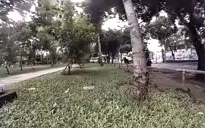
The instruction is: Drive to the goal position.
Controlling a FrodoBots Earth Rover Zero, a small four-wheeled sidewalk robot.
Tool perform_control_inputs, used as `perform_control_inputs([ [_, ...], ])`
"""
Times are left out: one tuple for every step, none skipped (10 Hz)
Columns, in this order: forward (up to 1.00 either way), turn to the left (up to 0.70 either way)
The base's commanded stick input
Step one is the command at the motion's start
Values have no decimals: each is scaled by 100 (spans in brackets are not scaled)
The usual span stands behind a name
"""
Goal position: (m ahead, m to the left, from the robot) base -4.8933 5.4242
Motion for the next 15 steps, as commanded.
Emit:
perform_control_inputs([
  [-70, 0],
  [-100, 0],
  [-100, 0],
  [-100, 0],
  [-100, 0],
  [-100, 0],
  [-100, 0],
  [-100, 0],
  [-100, 0],
  [-100, 0],
  [-100, 0],
  [-100, 0],
  [-100, 0],
  [-100, 0],
  [-100, 0],
])
